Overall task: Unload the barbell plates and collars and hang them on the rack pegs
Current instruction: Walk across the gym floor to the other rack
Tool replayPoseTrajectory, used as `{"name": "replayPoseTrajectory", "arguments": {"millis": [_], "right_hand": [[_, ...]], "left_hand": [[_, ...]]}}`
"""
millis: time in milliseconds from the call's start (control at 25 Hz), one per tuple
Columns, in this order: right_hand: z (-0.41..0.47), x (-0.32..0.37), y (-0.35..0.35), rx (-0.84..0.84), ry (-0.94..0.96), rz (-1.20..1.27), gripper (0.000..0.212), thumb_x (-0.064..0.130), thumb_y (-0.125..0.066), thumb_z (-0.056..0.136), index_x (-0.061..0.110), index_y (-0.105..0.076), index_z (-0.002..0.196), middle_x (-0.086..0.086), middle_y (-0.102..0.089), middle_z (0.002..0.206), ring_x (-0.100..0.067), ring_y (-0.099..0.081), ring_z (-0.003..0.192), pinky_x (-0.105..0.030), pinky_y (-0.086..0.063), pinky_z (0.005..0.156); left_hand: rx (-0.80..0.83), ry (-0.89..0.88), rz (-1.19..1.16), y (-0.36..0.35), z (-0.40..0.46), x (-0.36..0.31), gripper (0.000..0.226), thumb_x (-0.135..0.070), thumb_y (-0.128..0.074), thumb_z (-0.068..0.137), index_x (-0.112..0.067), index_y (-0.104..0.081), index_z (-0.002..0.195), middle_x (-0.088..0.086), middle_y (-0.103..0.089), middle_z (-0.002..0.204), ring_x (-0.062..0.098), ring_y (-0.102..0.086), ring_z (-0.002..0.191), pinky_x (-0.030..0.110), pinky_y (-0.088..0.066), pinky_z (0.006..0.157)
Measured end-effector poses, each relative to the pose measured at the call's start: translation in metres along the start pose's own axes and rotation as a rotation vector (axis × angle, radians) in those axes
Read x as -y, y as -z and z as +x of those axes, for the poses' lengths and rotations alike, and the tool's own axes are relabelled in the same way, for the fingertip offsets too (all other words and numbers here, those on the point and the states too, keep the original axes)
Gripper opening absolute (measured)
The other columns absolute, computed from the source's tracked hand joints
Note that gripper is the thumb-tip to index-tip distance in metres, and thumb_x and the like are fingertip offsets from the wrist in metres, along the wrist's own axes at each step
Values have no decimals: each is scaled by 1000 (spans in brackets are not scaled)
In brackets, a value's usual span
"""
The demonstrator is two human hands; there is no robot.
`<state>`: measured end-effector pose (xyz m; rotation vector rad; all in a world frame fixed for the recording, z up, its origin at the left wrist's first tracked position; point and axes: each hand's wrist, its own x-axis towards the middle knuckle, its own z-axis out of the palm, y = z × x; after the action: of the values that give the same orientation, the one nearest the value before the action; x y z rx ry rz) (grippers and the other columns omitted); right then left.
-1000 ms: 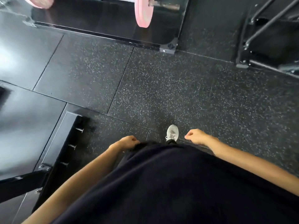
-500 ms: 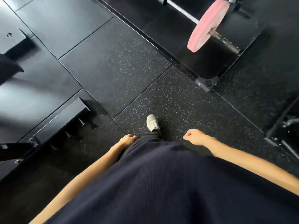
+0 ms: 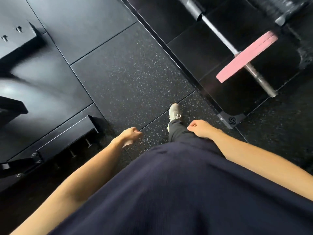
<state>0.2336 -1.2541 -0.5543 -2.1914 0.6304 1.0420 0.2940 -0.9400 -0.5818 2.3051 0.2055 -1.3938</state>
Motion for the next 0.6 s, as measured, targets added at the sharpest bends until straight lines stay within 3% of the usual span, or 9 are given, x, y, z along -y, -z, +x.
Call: {"name": "replayPoseTrajectory", "arguments": {"millis": [120,240,400,480,600], "right_hand": [[66,43,48,126,10,-101,29,31,-56,93,5,-68,101,-14,-67,112,-29,-60,106,-34,-44,87],[130,88,116,181,-15,-191,32,34,-52,96,7,-66,104,-12,-63,119,-27,-58,106,-34,-43,89],[216,180,222,166,55,-262,42,30,-53,95,-5,-63,115,-21,-66,115,-36,-58,112,-39,-46,93],[252,235,262,163,108,-285,39,32,-54,94,-2,-65,110,-20,-66,114,-35,-60,108,-39,-46,94],[300,306,292,171,188,-313,25,34,-54,94,14,-64,105,-7,-65,114,-23,-57,99,-34,-43,91]], "left_hand": [[74,34,103,41,38,-40,14,-30,-58,91,-19,-55,82,5,-58,87,18,-52,79,27,-41,70],[72,67,88,94,76,-73,27,-32,-54,96,-9,-62,107,7,-60,103,18,-53,91,31,-45,83],[-154,122,-142,191,108,-130,24,-34,-49,97,-18,-62,109,1,-58,104,19,-57,103,30,-43,91],[-259,133,-211,238,127,-150,26,-33,-50,97,-16,-63,111,5,-64,112,21,-59,109,29,-42,90],[-248,161,-256,282,162,-167,34,-35,-48,97,-13,-60,120,7,-63,127,26,-57,118,28,-39,90]]}}
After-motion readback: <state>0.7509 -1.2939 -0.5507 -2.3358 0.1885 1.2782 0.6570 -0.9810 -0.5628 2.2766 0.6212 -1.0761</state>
